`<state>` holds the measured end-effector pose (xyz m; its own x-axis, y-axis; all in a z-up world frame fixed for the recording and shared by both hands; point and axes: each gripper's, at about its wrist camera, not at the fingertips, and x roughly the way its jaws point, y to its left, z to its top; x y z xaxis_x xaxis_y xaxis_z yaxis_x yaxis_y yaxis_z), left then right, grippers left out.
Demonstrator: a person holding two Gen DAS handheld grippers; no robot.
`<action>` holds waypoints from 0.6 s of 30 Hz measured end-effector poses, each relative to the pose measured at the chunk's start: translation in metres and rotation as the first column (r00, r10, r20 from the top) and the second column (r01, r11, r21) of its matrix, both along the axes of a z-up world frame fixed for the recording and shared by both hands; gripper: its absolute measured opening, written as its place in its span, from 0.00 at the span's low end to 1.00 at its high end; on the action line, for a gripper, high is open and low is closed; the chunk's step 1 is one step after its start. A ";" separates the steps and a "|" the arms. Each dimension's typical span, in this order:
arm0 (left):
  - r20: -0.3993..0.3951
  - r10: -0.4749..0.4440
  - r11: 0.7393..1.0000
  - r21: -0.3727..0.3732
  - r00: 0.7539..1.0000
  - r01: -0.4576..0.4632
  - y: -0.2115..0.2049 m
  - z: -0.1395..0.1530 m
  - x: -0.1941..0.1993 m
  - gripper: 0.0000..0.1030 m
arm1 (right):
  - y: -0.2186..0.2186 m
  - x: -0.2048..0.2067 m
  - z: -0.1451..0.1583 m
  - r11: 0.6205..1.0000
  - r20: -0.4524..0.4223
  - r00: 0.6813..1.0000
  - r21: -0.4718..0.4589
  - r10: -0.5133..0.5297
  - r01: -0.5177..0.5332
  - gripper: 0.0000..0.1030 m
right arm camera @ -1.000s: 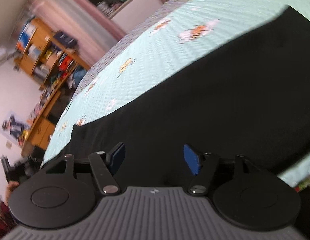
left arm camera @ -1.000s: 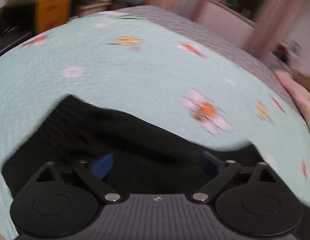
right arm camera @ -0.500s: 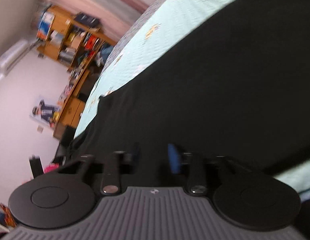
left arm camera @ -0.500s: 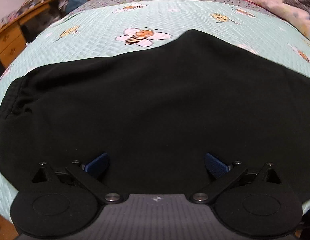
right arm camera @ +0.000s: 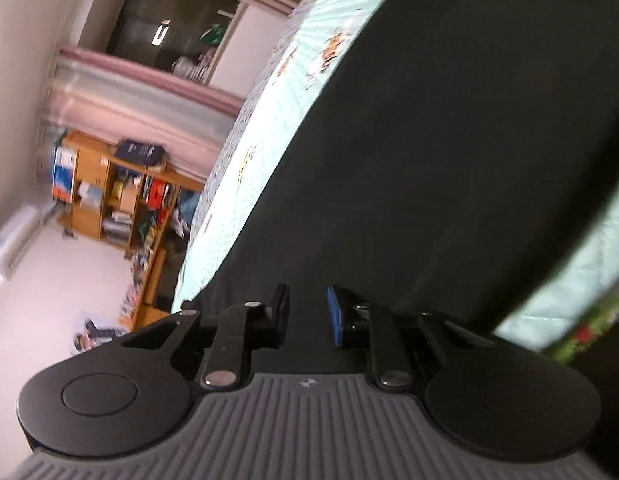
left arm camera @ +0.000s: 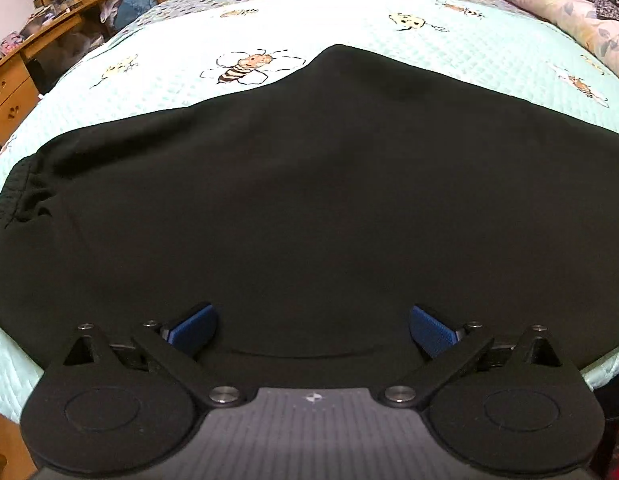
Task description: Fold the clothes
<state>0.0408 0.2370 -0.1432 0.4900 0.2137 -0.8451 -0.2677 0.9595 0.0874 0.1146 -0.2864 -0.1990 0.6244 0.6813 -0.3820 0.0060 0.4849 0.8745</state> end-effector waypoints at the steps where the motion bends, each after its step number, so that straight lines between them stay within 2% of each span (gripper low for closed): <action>1: -0.004 0.004 1.000 -0.001 1.000 -0.004 0.000 0.000 0.002 1.00 | 0.003 -0.001 0.007 1.000 0.013 1.000 -0.028 0.004 -0.004 0.26; 3: -0.012 0.013 1.000 -0.004 1.000 -0.013 0.001 0.000 0.005 1.00 | 0.009 -0.004 0.021 0.996 0.041 0.999 -0.090 0.016 -0.012 0.38; 7: -0.014 0.025 1.000 -0.001 1.000 -0.025 -0.001 0.000 0.007 1.00 | 0.018 -0.008 0.041 0.983 0.114 0.992 -0.181 0.055 -0.034 0.55; 8: -0.014 0.027 1.000 -0.002 1.000 -0.027 -0.003 0.002 0.006 1.00 | 0.020 -0.007 0.044 0.978 0.130 0.989 -0.205 0.067 -0.039 0.62; 10: -0.016 0.033 0.999 -0.005 0.999 -0.034 -0.007 0.002 0.005 1.00 | 0.019 -0.001 0.043 0.972 0.134 0.988 -0.232 0.074 -0.041 0.66; 11: -0.018 0.036 0.999 -0.007 0.999 -0.037 -0.008 0.002 0.005 1.00 | 0.013 0.005 0.031 0.974 0.102 0.993 -0.224 0.051 -0.027 0.66; 14: -0.027 0.041 0.999 -0.013 0.999 -0.041 -0.009 0.004 0.002 1.00 | -0.011 0.006 0.003 0.998 0.078 0.997 -0.055 -0.024 0.028 0.64; 18: -0.037 0.044 0.999 -0.023 0.998 -0.045 -0.010 0.005 0.000 1.00 | -0.020 0.004 -0.007 0.998 0.052 0.997 0.022 -0.052 0.051 0.65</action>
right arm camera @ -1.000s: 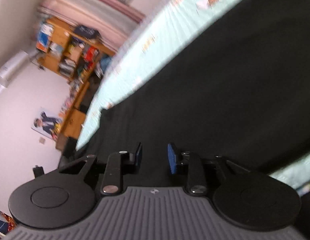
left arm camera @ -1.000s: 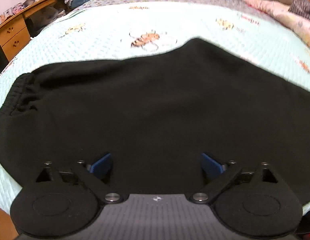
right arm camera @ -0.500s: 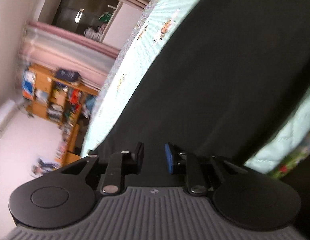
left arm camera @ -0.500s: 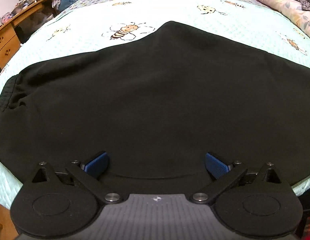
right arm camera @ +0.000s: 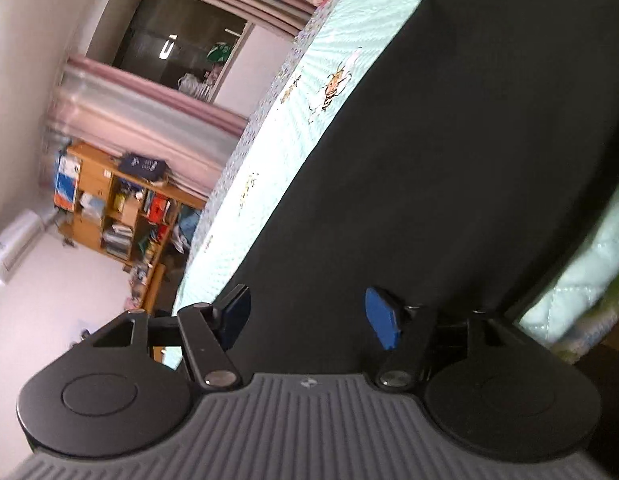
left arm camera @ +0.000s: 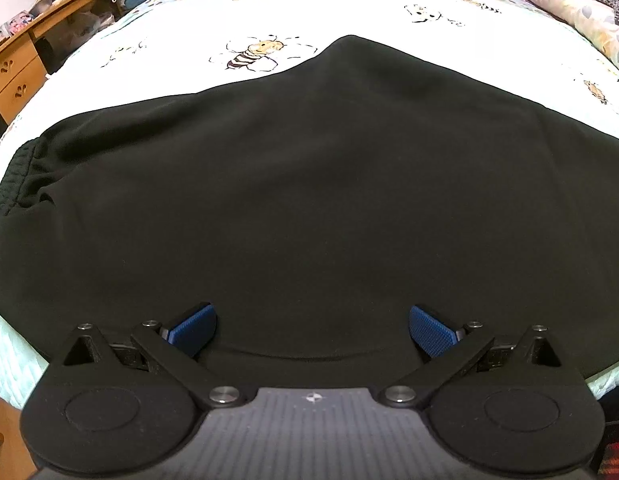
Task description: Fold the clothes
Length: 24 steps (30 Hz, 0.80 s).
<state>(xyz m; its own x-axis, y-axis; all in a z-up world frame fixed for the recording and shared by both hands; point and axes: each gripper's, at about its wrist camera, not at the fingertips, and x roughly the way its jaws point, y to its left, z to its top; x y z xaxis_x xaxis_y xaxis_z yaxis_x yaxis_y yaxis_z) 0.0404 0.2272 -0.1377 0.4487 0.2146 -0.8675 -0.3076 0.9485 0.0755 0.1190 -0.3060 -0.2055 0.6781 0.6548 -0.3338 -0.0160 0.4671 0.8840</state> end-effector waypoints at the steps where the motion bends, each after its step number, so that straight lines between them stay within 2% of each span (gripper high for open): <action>1: -0.003 -0.001 1.000 0.000 1.000 0.001 0.000 0.001 0.000 1.00 | -0.001 -0.001 -0.003 1.000 -0.006 1.000 0.020 -0.006 0.007 0.66; 2: -0.006 -0.003 1.000 -0.001 1.000 0.003 0.000 0.001 0.000 1.00 | -0.001 -0.001 -0.004 0.999 -0.014 1.000 0.037 -0.009 0.010 0.69; 5: -0.011 -0.006 1.000 -0.008 1.000 0.005 0.001 0.001 0.000 1.00 | 0.013 0.003 -0.004 0.996 -0.003 1.000 0.089 0.027 -0.027 0.90; 7: -0.014 -0.007 1.000 -0.011 1.000 0.007 0.001 0.001 0.001 1.00 | 0.021 0.006 0.001 0.996 -0.004 0.998 0.064 0.060 -0.060 0.95; 9: -0.015 -0.005 1.000 -0.011 1.000 0.005 0.001 0.001 0.001 1.00 | 0.030 0.005 0.010 0.996 -0.010 0.997 0.016 0.082 -0.082 0.96; 12: -0.031 -0.006 1.000 0.001 0.999 0.006 -0.002 0.005 0.003 0.99 | 0.052 -0.001 0.029 0.991 0.031 0.992 -0.062 0.123 -0.121 0.96; 13: -0.034 -0.011 1.000 0.004 0.999 0.011 -0.005 0.009 0.003 0.99 | 0.064 -0.006 0.039 0.980 0.069 0.986 -0.142 0.153 -0.142 0.96; 15: -0.037 -0.024 1.000 0.007 0.999 0.025 -0.013 0.017 0.003 0.90 | 0.089 -0.015 0.060 0.935 0.138 0.965 -0.313 0.221 -0.169 0.96; 17: -0.008 -0.061 0.998 -0.015 0.998 0.061 -0.025 0.028 0.003 0.95 | 0.110 -0.025 0.078 0.875 0.197 0.938 -0.453 0.286 -0.172 0.96; 18: 0.006 -0.079 0.997 -0.025 0.997 0.079 -0.031 0.033 0.003 0.99 | 0.113 -0.026 0.081 0.861 0.211 0.931 -0.480 0.299 -0.168 0.96; 20: 0.031 -0.117 0.992 -0.042 0.993 0.119 -0.044 0.042 0.004 0.99 | 0.119 -0.026 0.087 0.837 0.234 0.917 -0.523 0.322 -0.160 0.96; 23: -0.019 -0.180 0.984 0.001 0.984 0.180 -0.064 0.027 0.012 0.99 | 0.118 -0.008 0.074 0.842 0.167 0.930 -0.497 0.328 -0.208 0.96; 24: -0.056 -0.174 0.984 0.019 0.983 0.176 -0.067 0.015 0.016 1.00 | 0.112 0.001 0.061 0.860 0.121 0.945 -0.462 0.303 -0.217 0.96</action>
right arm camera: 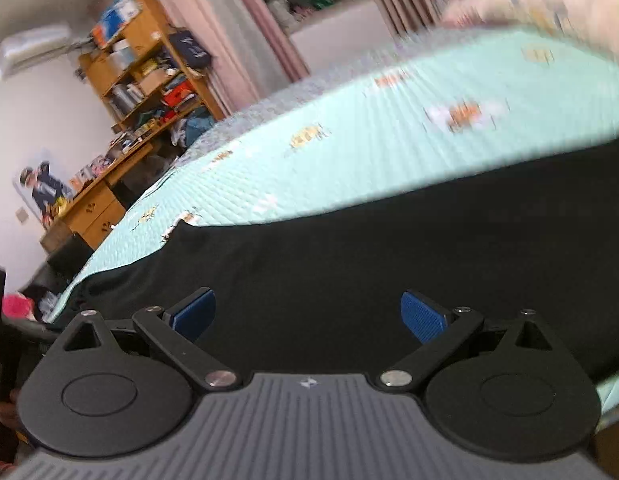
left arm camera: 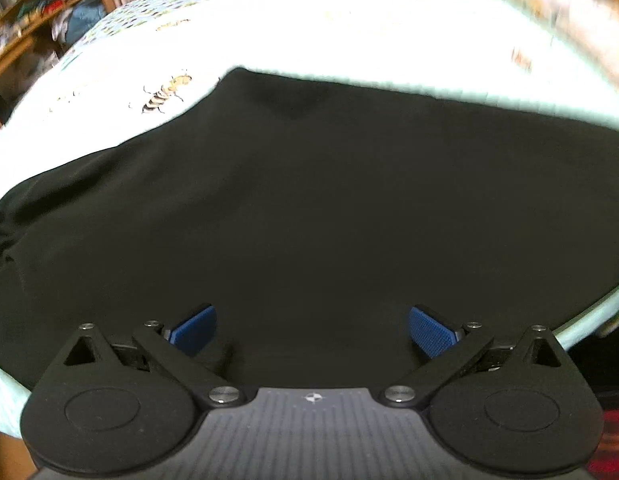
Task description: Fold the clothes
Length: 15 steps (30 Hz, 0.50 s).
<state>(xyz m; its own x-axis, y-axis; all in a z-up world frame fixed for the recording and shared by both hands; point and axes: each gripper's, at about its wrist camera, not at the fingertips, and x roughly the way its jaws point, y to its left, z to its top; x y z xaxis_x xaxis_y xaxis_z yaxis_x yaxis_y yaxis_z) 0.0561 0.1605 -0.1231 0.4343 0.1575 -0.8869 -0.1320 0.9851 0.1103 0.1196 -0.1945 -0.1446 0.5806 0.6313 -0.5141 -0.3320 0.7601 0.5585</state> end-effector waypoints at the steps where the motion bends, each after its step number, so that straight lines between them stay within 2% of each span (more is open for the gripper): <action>1: -0.025 0.007 1.000 0.014 1.000 -0.006 -0.001 -0.009 0.003 1.00 | -0.007 0.009 -0.014 0.999 -0.063 0.998 0.028 -0.026 0.027 0.96; 2: -0.020 0.019 1.000 -0.008 1.000 -0.019 0.003 -0.010 0.003 1.00 | -0.016 0.011 -0.025 0.995 -0.096 0.994 0.082 -0.045 0.053 0.93; 5: -0.009 0.053 0.996 -0.068 0.999 -0.054 0.013 -0.013 0.003 1.00 | -0.033 0.011 -0.028 0.974 -0.109 0.991 0.207 -0.075 0.096 0.90; 8: -0.004 0.057 0.997 -0.053 0.998 -0.057 0.010 -0.015 0.005 1.00 | -0.037 0.011 -0.018 0.982 -0.086 0.989 0.137 -0.118 0.129 0.83; 11: -0.002 0.062 0.997 -0.043 0.998 -0.062 0.008 -0.016 0.006 1.00 | -0.038 0.012 -0.009 0.978 -0.076 0.983 0.116 -0.167 0.175 0.80; 13: -0.003 0.066 0.997 -0.043 0.998 -0.066 0.007 -0.016 0.007 1.00 | -0.029 0.008 0.003 0.979 -0.054 0.986 0.122 -0.158 0.163 0.80; 15: -0.001 0.070 0.997 -0.044 0.998 -0.070 0.006 -0.016 0.006 1.00 | -0.007 0.004 0.008 0.989 -0.018 0.994 0.096 -0.108 0.109 0.80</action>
<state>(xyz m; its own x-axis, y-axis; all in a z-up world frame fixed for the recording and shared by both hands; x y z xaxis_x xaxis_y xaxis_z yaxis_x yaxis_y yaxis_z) 0.0621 0.1667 -0.1391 0.4244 0.1490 -0.8931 -0.2014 0.9772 0.0674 0.1240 -0.2018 -0.1370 0.6421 0.6122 -0.4615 -0.2431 0.7335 0.6348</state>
